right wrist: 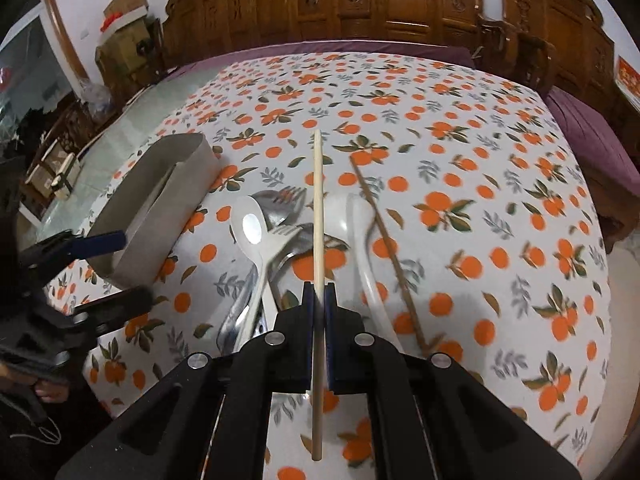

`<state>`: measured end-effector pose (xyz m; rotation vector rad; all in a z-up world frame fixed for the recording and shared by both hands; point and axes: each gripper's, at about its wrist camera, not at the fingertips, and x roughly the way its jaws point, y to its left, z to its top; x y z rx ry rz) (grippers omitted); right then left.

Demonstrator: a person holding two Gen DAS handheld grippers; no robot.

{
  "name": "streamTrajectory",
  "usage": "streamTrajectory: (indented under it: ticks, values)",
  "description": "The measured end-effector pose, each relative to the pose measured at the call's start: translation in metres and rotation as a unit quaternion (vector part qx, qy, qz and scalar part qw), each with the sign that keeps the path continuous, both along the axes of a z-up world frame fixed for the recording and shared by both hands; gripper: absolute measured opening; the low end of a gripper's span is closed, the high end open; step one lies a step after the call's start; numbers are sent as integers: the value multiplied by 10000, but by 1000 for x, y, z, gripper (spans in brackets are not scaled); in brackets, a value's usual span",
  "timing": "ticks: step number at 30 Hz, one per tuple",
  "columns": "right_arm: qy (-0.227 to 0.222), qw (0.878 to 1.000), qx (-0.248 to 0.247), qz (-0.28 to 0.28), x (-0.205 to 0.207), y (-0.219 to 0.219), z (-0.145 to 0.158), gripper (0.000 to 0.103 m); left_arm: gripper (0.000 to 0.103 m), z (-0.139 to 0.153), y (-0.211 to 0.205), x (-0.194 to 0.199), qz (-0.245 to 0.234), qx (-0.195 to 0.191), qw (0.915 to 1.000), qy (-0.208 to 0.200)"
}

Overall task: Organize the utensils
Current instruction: 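Return the right tool to the pile and grasp a light bamboo chopstick, then grasp the white plastic fork with the left tool while the right tool holds the chopstick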

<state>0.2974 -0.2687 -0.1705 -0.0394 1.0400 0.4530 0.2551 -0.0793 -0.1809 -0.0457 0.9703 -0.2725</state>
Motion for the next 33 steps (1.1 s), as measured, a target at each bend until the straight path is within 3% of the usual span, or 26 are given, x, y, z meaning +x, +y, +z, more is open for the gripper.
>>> streamTrajectory:
  ticks: [12,16,18,21,23,29,33]
  values:
    - [29,9997,109,-233,-23,-36,-10,6,92,-28,-40,32,-53,32,9993,373]
    - [89,9993,193,-320,-26,-43,-16,6,71,-39,-53,37,-121,64,9986,506]
    - [126,9991,208,-354,-27,-46,-19,6,54,-43,-57,37,-181,51,9983,559]
    - [164,9989,221,-373,-29,-47,-22,6,37,-47,-61,37,-245,-2,9979,601]
    - [175,9988,235,-388,-30,-47,-23,6,33,-46,-64,37,-287,16,9981,554]
    - [212,9986,278,-409,-33,-44,-26,6,8,-42,-67,37,-417,-38,9976,561]
    - [236,9986,272,-398,-34,-41,-27,6,8,-42,-63,37,-423,-110,9971,620]
